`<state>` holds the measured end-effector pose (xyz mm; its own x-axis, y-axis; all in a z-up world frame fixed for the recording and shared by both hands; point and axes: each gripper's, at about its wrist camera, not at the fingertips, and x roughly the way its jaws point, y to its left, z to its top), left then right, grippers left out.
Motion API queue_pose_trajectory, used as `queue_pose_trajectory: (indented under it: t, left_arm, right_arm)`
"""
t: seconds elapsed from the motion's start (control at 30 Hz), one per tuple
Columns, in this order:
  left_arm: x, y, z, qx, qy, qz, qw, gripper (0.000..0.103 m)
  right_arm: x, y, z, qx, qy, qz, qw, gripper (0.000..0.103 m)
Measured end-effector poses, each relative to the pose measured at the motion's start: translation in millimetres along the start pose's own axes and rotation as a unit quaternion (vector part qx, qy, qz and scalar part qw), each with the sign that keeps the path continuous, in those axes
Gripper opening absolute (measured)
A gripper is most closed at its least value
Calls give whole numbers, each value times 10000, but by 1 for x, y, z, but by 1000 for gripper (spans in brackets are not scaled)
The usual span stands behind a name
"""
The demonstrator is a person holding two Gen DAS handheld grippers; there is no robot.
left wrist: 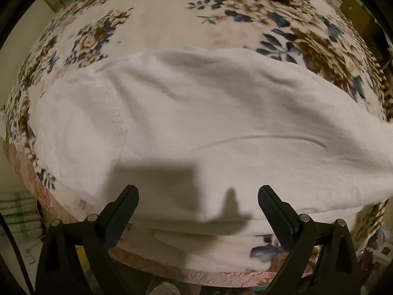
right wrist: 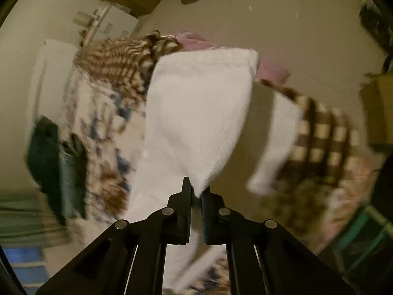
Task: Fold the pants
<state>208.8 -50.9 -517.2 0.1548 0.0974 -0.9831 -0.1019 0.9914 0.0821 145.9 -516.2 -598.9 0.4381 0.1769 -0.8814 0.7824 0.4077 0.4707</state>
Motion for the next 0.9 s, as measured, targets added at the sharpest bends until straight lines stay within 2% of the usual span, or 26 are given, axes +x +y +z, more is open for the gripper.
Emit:
queue_pose_trajectory:
  t: [0.07,0.1,0.17,0.23,0.27,0.33,0.4,0.47,0.53,0.63,0.7,0.77,0.8,0.83,0.9]
  left_arm:
    - [3,9,-3,-163,85,-59,9998,99]
    - [4,14,-5,-234,119,-86,9996,99]
    - [4,27,-8,-360,166,-127,9991,99]
    - [1,46,-14,-554,186,-247,9980,99]
    - [-1,55,-17,-651,196,-285,9973,99]
    - [-5,89,-27,-1025,234,-378,9937,99]
    - [-6,119,-35,-1364,258,-395,9895,99]
    - [-2,159,-43,-1828,320,-408,9818,99]
    - [11,201,-47,-2348,428,-541,9696,99]
    - [30,253,-45,-2966,452,-827,9504,96]
    - [41,279,-40,-3185,374,-906,9428,95]
    - [56,303,-34,-3389,364,-987,9349,95]
    - [62,311,-31,-3458,376,-998,9322,95]
    - [73,321,-30,-3556,423,-940,9289,95]
    - [91,333,-22,-3667,513,-1015,9234,95]
  right_arm:
    - [7,-8,2,-207,169,-284,9992,8]
    - [19,-13,5,-298,430,-455,9976,12]
    - [34,-20,8,-138,746,-469,9960,27]
    - [32,-21,0,69,731,-196,9971,61]
    - [30,-17,-10,149,730,-93,9972,65]
    - [32,-5,-39,209,894,262,9954,65]
    - [42,11,-75,107,1227,404,9916,65]
    - [63,29,-116,-3,1697,551,9839,65]
    - [82,41,-149,-49,1950,544,9793,65]
    - [103,51,-184,-97,1972,464,9792,62]
    - [117,52,-198,19,1978,362,9796,62]
    - [130,52,-205,225,1887,440,9808,59]
    - [135,53,-206,212,1778,325,9833,48]
    - [138,52,-206,236,1613,243,9863,32]
    - [144,53,-209,281,1368,244,9899,24]
